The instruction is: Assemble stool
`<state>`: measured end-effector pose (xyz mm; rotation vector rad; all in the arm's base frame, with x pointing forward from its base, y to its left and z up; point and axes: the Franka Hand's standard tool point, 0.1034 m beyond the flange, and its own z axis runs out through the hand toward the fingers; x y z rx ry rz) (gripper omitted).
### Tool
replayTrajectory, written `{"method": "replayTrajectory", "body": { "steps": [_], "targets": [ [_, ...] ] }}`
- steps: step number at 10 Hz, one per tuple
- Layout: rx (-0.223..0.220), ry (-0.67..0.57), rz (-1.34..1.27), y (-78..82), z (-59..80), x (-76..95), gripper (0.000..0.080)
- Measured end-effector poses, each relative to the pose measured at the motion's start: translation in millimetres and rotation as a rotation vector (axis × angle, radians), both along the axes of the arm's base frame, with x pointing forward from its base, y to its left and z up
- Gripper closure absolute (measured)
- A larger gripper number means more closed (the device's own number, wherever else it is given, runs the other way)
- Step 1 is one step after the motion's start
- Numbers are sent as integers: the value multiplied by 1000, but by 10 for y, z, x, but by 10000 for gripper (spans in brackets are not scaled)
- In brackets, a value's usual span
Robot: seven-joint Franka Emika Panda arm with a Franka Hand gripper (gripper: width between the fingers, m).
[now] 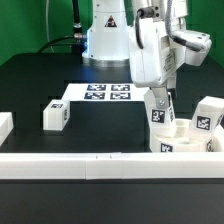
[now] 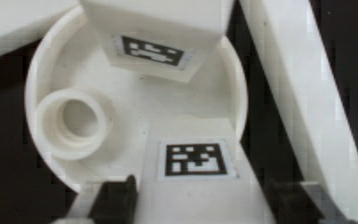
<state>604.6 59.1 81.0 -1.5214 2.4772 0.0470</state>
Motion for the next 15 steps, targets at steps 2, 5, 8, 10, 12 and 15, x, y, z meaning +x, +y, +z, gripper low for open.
{"method": "replayTrajectory", "body": {
  "steps": [2, 5, 8, 10, 12, 15],
  "targets": [
    [4, -1, 4, 10, -3, -3, 456],
    [7, -49, 88, 29, 239, 31, 174],
    [-30, -82, 273, 59, 264, 23, 151],
    [-76, -91, 547, 81, 253, -6, 150],
    [-120, -93, 801, 146, 276, 1, 150],
    [-176, -125, 1077, 191, 295, 2, 150]
  ]
}}
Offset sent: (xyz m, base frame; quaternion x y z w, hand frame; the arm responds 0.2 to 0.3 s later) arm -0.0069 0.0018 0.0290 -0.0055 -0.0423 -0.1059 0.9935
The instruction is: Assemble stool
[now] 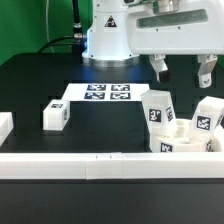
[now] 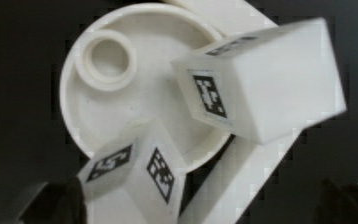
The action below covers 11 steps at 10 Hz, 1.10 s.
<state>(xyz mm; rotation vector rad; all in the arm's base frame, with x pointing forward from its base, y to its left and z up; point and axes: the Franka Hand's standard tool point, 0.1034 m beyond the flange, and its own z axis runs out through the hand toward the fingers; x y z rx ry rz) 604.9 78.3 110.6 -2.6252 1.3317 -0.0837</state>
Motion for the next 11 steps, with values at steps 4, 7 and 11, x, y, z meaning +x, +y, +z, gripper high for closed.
{"method": "replayTrajectory", "body": {
  "steps": [4, 7, 11],
  "targets": [
    [-95, -52, 466, 12, -24, -15, 150],
    [-140, -78, 715, 37, -12, -5, 150],
    [-217, -128, 1086, -31, -58, 7, 150]
  ]
}}
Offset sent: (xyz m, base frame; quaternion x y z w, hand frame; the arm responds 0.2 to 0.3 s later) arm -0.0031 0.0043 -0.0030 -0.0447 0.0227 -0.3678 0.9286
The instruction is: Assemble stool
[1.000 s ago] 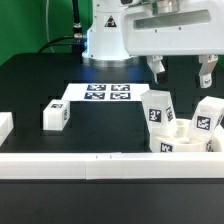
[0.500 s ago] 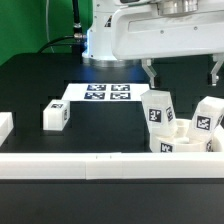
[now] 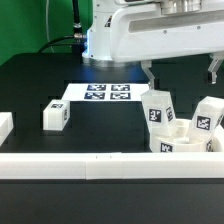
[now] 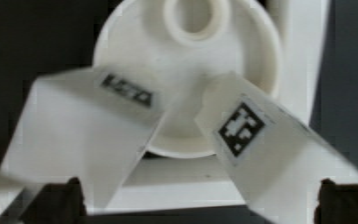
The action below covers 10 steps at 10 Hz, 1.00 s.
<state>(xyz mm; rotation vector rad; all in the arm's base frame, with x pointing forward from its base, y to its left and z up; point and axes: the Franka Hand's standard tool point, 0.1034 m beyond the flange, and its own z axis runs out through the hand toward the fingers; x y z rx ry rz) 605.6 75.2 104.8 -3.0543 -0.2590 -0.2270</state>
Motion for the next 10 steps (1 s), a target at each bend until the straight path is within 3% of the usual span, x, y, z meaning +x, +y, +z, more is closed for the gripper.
{"method": "replayTrajectory", "body": {
  "steps": [10],
  "targets": [
    [-179, -30, 756, -145, -88, -9, 150]
  ]
}}
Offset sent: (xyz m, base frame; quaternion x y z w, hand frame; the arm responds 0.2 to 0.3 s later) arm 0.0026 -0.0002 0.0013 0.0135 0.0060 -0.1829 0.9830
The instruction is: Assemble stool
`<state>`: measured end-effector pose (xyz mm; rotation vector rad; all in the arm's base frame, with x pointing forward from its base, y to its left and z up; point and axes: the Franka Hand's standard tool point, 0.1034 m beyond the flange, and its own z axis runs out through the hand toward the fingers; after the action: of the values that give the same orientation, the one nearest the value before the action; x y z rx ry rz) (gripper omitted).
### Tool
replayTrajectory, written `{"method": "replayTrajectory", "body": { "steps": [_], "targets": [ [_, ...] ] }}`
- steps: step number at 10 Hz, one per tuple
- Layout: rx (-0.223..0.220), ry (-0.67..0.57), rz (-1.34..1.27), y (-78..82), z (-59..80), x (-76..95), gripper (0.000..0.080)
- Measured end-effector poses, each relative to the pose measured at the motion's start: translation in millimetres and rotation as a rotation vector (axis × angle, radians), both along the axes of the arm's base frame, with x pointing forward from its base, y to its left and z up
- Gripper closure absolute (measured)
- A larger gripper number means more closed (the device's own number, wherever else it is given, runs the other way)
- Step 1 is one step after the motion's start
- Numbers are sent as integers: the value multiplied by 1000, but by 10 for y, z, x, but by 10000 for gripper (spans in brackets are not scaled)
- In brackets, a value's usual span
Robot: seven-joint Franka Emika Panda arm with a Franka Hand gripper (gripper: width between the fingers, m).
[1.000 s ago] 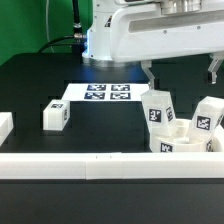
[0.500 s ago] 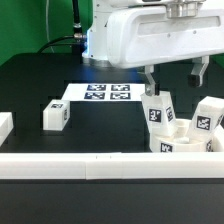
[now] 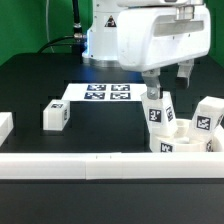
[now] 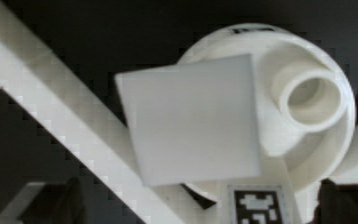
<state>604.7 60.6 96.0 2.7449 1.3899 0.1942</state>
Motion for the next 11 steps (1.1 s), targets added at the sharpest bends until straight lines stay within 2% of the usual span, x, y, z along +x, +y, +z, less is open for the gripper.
{"method": "replayTrajectory", "body": {
  "steps": [5, 6, 7, 8, 11],
  "targets": [
    [-12, 21, 16, -107, -118, -41, 150],
    [-13, 25, 13, -111, -142, -51, 253],
    [-14, 27, 10, -130, -158, -56, 391],
    [-13, 26, 9, -133, -153, -52, 462],
    [-10, 26, -21, -134, -152, -52, 462]
  ]
}}
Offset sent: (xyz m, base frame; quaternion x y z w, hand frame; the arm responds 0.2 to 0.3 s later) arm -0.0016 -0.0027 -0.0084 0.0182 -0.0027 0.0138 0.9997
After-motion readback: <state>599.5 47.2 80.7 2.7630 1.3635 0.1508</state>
